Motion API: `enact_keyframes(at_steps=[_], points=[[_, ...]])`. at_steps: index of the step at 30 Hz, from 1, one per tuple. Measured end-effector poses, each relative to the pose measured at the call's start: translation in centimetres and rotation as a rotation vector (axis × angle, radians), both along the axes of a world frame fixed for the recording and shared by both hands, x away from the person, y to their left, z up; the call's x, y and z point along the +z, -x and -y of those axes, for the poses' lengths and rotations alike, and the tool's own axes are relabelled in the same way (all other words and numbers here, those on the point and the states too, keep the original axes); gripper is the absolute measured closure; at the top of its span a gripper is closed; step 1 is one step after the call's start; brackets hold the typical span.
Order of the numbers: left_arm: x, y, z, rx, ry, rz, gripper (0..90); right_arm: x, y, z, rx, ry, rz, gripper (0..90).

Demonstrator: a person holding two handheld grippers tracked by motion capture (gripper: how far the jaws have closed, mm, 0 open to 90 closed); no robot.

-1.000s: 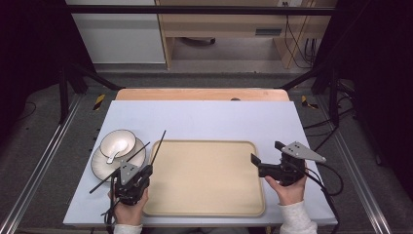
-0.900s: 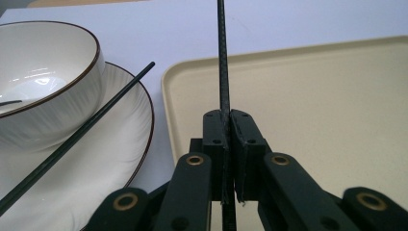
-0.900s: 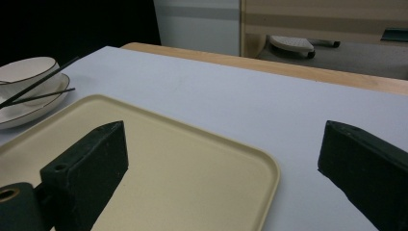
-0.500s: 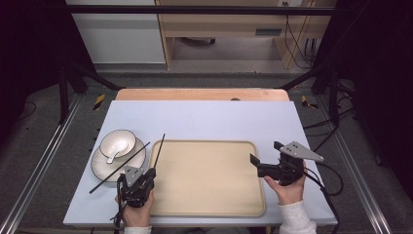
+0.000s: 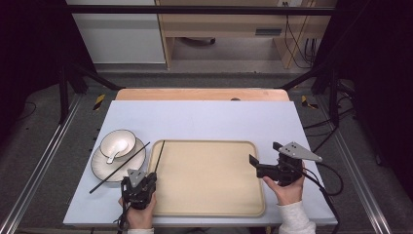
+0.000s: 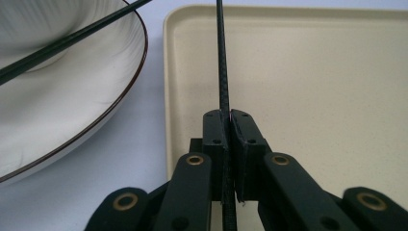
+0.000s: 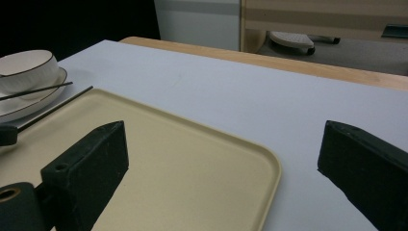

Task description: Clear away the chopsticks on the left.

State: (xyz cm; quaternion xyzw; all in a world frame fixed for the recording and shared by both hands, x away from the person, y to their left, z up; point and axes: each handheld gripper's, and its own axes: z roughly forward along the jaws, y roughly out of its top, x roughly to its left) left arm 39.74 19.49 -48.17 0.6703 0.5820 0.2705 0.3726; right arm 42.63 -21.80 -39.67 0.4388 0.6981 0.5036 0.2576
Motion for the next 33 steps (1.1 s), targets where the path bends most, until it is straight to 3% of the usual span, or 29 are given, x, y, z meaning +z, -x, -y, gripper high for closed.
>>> enact_keyframes(at_steps=[10,16,21,28,33], points=[[0.0,-0.3,0.1,-0.006,0.001,-0.035,82.5,-0.1,0.0,-0.1,0.001,0.003,-0.006,4.0],[0.1,-0.3,0.1,-0.015,0.003,-0.033,80.5,0.0,0.0,0.0,0.001,0.004,-0.003,4.0],[1.4,0.0,-0.3,-0.038,0.017,0.004,73.4,0.1,0.0,0.1,-0.003,0.0,-0.001,4.0],[3.2,-0.4,-0.9,-0.117,0.049,0.059,58.5,0.1,0.1,0.2,-0.005,-0.002,0.002,3.9],[5.0,-1.0,-1.9,-0.237,0.065,0.103,48.1,0.3,0.2,0.3,-0.007,-0.011,0.006,3.9]])
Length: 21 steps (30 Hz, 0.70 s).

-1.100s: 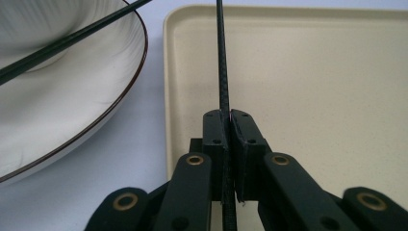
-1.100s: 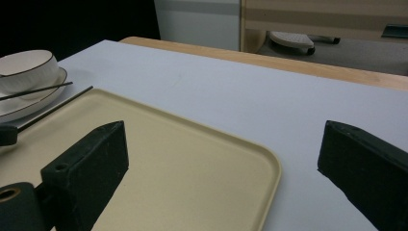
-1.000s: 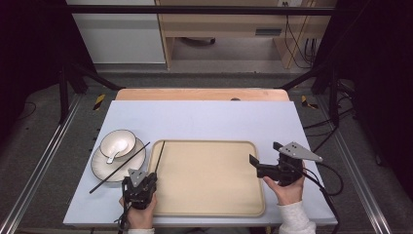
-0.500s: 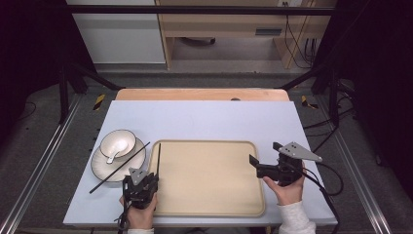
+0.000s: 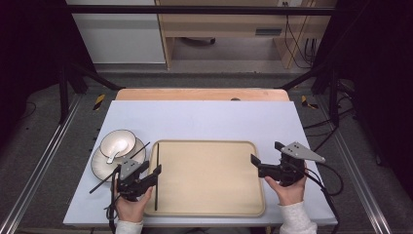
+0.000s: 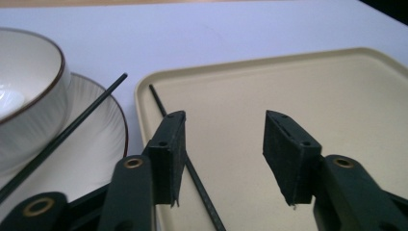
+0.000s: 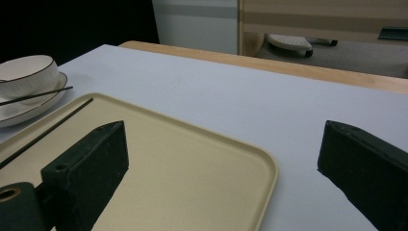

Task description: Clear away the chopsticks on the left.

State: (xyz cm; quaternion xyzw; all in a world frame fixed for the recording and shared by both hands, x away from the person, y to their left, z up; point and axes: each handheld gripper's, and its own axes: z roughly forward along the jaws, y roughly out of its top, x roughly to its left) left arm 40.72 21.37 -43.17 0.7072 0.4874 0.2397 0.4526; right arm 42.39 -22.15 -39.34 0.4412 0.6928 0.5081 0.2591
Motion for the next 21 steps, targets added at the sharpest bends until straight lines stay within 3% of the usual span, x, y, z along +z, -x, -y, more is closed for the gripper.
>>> enact_keyframes(at_steps=[6,11,14,18,21], points=[[0.8,-0.4,-1.1,-0.063,-0.007,-0.029,38.3,0.0,0.0,0.1,0.003,-0.001,0.003,3.9],[0.8,-0.3,-1.9,-0.099,-0.017,-0.02,32.1,0.0,0.0,0.1,0.004,0.001,0.004,3.9],[0.8,-0.2,-2.7,-0.098,-0.035,-0.011,30.5,0.0,0.0,0.1,0.003,0.002,0.004,3.9],[0.7,0.1,-4.1,-0.104,-0.012,0.008,26.8,-0.1,0.0,0.0,0.0,0.003,-0.002,3.8],[0.7,0.4,-5.2,-0.102,-0.026,0.033,24.8,-0.2,-0.1,0.0,0.004,0.01,-0.002,3.7]])
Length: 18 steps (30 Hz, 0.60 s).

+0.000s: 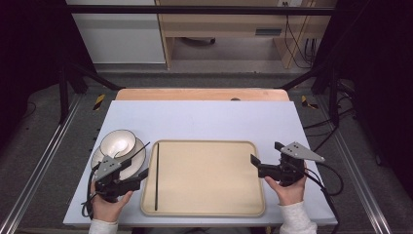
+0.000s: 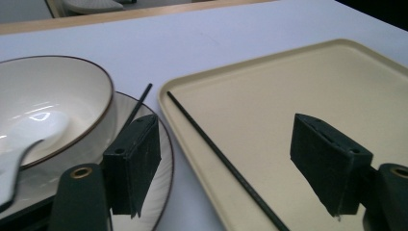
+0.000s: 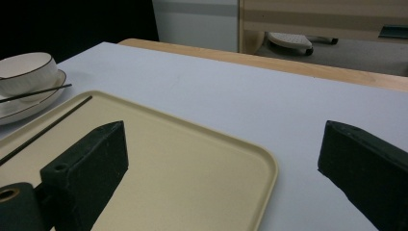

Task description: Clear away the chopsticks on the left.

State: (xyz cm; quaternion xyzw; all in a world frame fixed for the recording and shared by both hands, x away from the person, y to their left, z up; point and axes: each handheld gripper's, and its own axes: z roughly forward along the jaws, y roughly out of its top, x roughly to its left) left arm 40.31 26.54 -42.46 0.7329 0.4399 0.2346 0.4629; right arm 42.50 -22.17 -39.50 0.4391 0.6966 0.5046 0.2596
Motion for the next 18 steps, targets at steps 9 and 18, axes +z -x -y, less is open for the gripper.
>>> enact_keyframes(at_steps=[9,18], points=[[-0.1,0.5,-2.3,0.004,0.011,0.018,19.4,0.1,0.1,0.1,-0.005,-0.008,0.001,3.7],[-0.6,0.9,-3.9,-0.002,-0.021,-0.001,18.4,0.0,0.0,-0.1,-0.004,0.001,-0.002,3.7]])
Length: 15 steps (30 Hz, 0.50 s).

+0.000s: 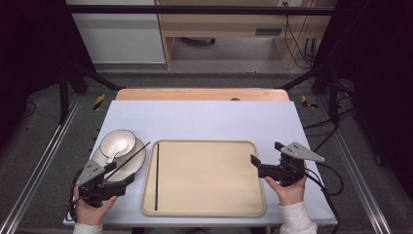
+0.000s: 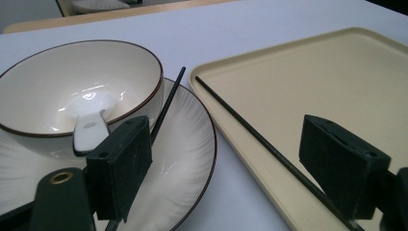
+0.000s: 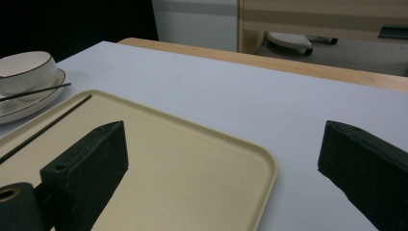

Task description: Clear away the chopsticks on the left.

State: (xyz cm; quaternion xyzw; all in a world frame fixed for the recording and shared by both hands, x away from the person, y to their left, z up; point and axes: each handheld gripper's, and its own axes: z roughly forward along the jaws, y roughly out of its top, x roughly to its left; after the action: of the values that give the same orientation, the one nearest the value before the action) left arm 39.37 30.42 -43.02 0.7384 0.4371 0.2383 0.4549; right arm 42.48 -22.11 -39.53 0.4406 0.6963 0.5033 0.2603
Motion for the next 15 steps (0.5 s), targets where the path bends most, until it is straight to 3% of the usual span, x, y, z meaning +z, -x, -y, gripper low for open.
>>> enact_keyframes(at_steps=[15], points=[[-1.4,-1.0,-1.6,0.068,-0.093,-0.078,25.8,-0.2,-0.1,-0.2,0.006,0.008,-0.012,3.6]])
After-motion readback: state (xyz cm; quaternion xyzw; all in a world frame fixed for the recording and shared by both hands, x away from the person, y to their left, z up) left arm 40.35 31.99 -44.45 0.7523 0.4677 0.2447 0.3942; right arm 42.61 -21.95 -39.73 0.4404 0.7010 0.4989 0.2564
